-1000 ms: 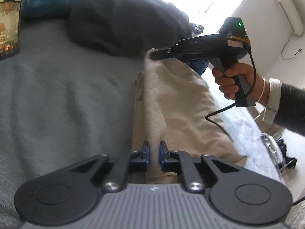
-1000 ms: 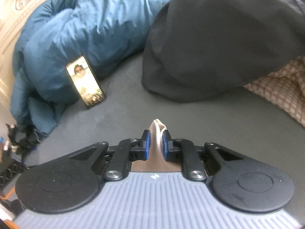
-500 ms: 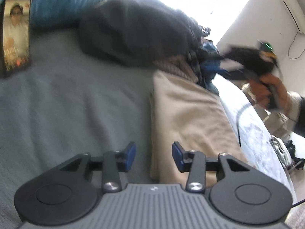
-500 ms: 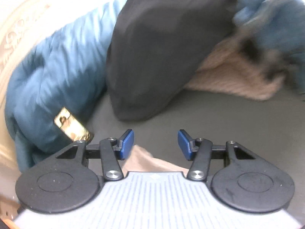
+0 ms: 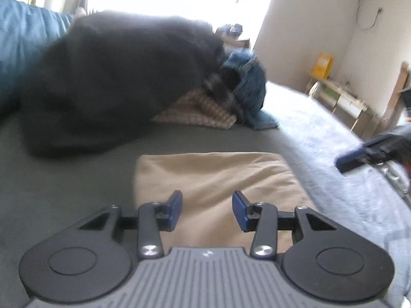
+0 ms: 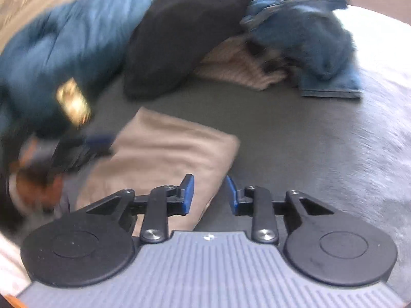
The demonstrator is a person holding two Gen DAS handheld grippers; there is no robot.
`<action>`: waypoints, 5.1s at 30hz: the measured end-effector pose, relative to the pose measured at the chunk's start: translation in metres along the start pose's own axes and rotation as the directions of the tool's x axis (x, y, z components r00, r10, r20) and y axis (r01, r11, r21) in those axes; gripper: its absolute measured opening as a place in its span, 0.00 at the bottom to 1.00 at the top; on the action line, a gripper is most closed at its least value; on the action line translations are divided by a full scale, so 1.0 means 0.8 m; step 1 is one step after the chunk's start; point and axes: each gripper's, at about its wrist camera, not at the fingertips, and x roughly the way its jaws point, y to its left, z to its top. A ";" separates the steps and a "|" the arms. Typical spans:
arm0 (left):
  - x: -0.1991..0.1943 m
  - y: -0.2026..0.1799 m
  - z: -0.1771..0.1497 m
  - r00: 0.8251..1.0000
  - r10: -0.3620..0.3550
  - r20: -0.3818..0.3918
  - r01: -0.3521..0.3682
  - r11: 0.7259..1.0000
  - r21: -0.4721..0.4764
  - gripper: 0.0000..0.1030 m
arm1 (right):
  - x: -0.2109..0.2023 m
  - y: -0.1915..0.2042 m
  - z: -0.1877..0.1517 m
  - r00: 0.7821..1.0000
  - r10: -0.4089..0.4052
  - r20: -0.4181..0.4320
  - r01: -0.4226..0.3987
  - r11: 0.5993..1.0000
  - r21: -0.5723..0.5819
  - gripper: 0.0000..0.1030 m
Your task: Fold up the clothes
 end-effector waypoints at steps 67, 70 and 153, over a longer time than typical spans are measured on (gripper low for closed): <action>-0.123 -0.010 -0.087 0.969 0.229 -0.095 -0.210 0.963 0.171 0.51 | 0.089 0.077 -0.108 0.940 0.327 -0.094 -0.337 0.933 -0.127 0.17; -0.128 -0.026 -0.094 0.972 0.220 -0.085 -0.198 0.957 0.214 0.51 | 0.087 0.069 -0.104 0.936 0.343 -0.077 -0.348 0.935 -0.062 0.17; -0.107 -0.077 -0.150 0.976 0.215 -0.036 -0.195 0.934 0.301 0.52 | 0.074 0.170 -0.136 0.998 0.057 0.002 -0.049 0.874 -0.483 0.18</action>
